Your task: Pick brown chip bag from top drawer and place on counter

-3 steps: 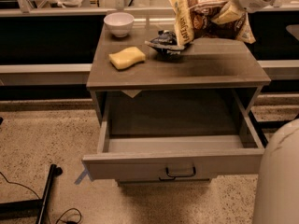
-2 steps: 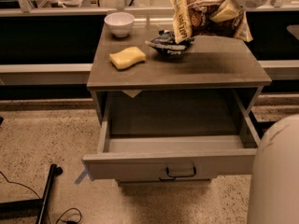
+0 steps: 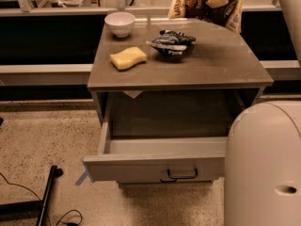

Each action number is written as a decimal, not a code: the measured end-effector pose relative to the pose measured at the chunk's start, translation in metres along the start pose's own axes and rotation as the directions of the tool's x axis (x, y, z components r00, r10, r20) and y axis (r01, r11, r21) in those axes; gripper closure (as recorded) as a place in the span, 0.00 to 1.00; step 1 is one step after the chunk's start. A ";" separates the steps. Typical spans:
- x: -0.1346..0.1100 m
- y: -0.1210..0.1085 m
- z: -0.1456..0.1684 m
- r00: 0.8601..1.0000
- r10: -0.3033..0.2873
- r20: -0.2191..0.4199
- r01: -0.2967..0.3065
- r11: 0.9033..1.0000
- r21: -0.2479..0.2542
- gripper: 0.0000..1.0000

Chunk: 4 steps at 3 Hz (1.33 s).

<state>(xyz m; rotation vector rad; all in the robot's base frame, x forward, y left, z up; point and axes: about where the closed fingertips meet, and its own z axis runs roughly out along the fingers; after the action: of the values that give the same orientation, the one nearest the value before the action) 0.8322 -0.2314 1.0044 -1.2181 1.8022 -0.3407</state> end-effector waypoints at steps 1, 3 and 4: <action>-0.001 0.006 0.014 0.989 0.145 -0.041 -0.145 0.989 0.007 1.00; 0.022 0.011 0.016 0.900 0.432 -0.062 -0.424 0.899 0.108 1.00; 0.026 0.016 0.009 0.832 0.554 -0.027 -0.544 0.825 0.153 0.89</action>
Offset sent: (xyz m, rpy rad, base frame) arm -0.0174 0.0068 -0.0491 0.5816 0.1867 -0.6014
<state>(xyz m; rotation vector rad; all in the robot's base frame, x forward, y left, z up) 0.8274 -0.2435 0.9752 -0.5476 2.0605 -0.1698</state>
